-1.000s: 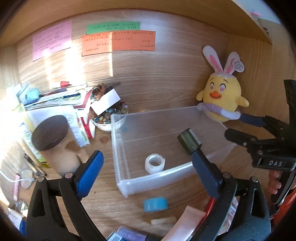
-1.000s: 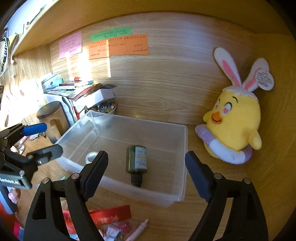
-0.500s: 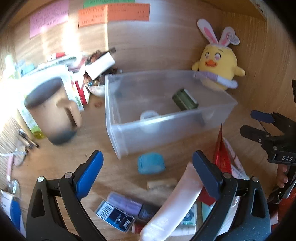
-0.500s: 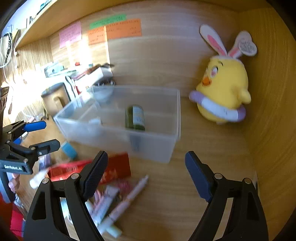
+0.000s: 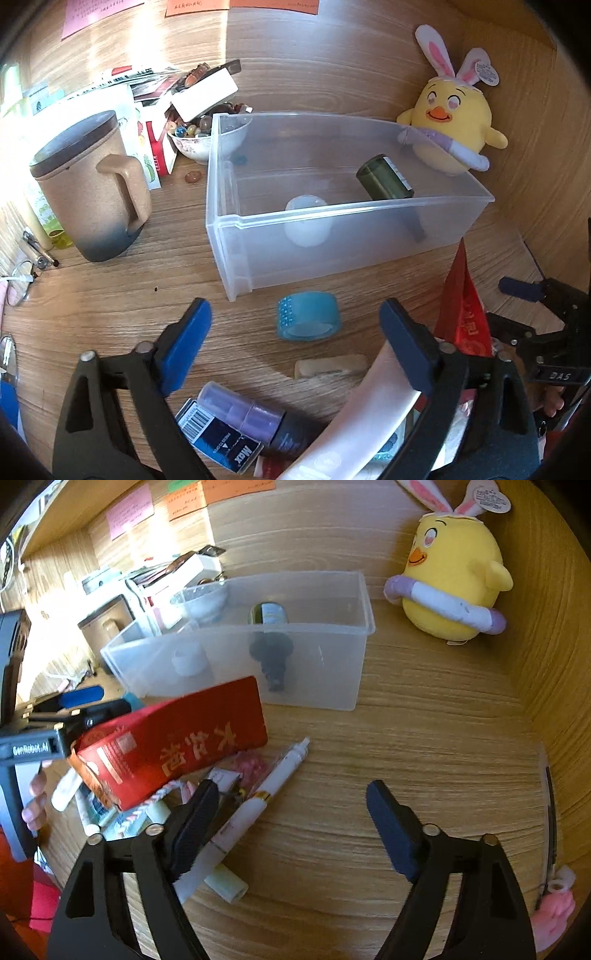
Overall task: Organize objects
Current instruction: 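Release the white tape roll into the clear box with the left tool, then grasp the white pen with the right tool while the left grasps the blue tape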
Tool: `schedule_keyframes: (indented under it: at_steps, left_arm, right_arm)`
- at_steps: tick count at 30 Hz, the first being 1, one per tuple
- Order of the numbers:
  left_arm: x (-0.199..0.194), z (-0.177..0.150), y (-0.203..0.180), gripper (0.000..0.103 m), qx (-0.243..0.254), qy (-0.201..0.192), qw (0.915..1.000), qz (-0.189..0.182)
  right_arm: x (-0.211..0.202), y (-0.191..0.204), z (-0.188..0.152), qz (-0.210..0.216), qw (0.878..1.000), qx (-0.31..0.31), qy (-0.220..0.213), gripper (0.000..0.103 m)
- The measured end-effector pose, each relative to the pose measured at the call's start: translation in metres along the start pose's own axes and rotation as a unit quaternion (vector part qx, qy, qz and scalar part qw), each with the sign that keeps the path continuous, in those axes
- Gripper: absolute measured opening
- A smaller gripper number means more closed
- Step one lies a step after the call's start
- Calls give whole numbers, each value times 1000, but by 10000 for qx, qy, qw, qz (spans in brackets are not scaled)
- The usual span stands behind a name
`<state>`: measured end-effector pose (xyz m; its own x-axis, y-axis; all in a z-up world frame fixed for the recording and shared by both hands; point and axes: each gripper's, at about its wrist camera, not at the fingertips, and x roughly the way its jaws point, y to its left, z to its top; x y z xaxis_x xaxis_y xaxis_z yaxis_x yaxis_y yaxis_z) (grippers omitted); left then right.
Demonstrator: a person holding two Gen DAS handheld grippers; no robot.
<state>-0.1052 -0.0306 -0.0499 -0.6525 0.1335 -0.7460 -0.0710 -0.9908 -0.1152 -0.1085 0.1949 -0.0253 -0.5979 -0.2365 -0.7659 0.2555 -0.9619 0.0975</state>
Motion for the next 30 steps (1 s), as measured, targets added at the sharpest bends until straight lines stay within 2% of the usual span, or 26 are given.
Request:
schedule_keyframes:
  at_steps: [5,9,13,15,19,21,24,30]
  left_arm:
    - [2,0,2,78,-81,12,9999,-71]
    - [3,0,3,70,-113,-8,9999,-99]
    - [4,0,4,64,-142,2,9998,-122]
    - [6,0,5,59,-165,17,9997,-172]
    - [8,-1,6,43,-172,53,9995,-247]
    - [9,-2,6,39,-157,77,9994,-291]
    - [8,-3,5,39,-152,59,9995,-287]
    - [-3,-4,5,39,-123,-108,9995,-267]
  right_arm:
    - [1,-5,-1,173,9998,18,81,53]
    - [-1,-7,-1,62,9998,-117,120,35]
    - [-3,-9,-3,-59,9995,-278,119,32]
    - [-3,-10,-3,-208,9991,-369,101,21]
    - [-3,-11,-4,-292,9984,-488,69,20]
    - [-3,-9,-4,-403,9974,-592,24,16]
    - [-4,-5,-3,-476,9961,-746,-45,10]
    - [-3,-6,0,-498,9949,-869,-81,8]
